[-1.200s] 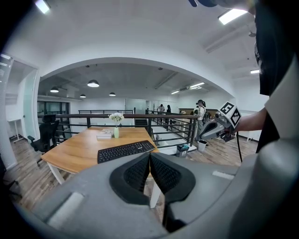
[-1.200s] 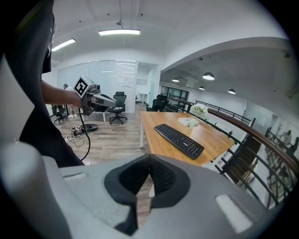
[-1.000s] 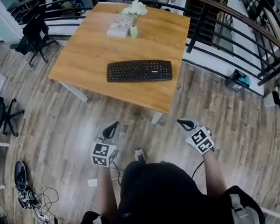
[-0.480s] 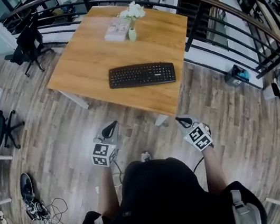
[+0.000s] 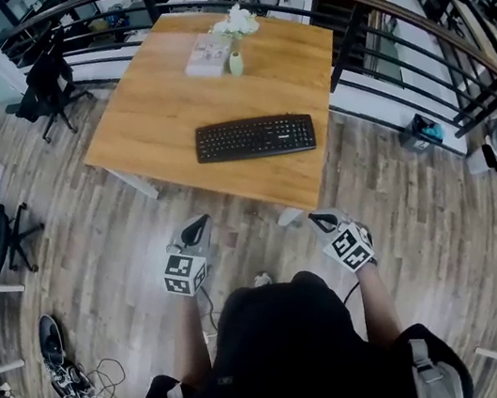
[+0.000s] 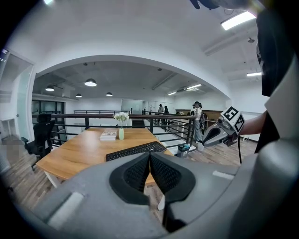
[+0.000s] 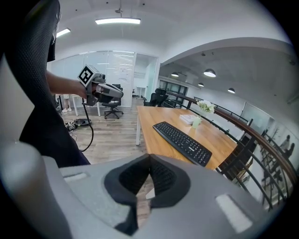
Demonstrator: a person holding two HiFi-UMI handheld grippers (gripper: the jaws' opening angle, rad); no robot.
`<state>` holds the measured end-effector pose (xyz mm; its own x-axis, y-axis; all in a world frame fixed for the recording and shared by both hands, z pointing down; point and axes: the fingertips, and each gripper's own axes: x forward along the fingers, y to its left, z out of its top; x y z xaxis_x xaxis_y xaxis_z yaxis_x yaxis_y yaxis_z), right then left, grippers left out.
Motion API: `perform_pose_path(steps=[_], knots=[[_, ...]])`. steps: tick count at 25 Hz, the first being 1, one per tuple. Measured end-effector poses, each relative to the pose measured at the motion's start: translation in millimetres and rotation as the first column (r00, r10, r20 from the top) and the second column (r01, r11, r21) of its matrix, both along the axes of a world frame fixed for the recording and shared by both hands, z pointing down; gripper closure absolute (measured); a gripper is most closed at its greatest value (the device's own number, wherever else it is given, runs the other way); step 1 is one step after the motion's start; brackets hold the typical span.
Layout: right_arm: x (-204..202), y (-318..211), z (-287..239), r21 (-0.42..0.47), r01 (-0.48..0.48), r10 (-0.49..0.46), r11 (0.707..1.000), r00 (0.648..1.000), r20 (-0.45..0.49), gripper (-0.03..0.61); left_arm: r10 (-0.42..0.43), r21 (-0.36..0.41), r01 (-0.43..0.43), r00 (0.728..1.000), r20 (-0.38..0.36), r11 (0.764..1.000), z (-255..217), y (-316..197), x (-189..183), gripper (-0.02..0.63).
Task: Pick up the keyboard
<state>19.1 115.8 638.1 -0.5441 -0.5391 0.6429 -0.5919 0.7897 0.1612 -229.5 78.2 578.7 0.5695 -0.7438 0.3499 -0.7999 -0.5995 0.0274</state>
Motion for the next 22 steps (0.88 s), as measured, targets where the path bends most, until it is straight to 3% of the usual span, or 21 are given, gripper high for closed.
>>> perform_pose_path(steps=[10,15,22], knots=[[15.3,-23.4,9.3,-0.012,0.020,-0.020,1.000,1.000,0.000,0.576,-0.017,-0.016,0.018,1.000,0.008,1.000,5.0,-11.1,17.1,0.602],[14.8,-48.2,2.4,-0.001,0.085,-0.085,0.996,0.996,-0.001,0.576,-0.079,-0.016,0.080,0.997,0.025,0.997,-4.5,-20.5,16.6,0.602],[45.0,-82.8,-14.1,0.006,0.134,-0.134,0.991,0.991,-0.006,0.575,-0.130,0.000,0.130,0.991,0.031,0.992,-23.7,-36.1,46.4,0.603]])
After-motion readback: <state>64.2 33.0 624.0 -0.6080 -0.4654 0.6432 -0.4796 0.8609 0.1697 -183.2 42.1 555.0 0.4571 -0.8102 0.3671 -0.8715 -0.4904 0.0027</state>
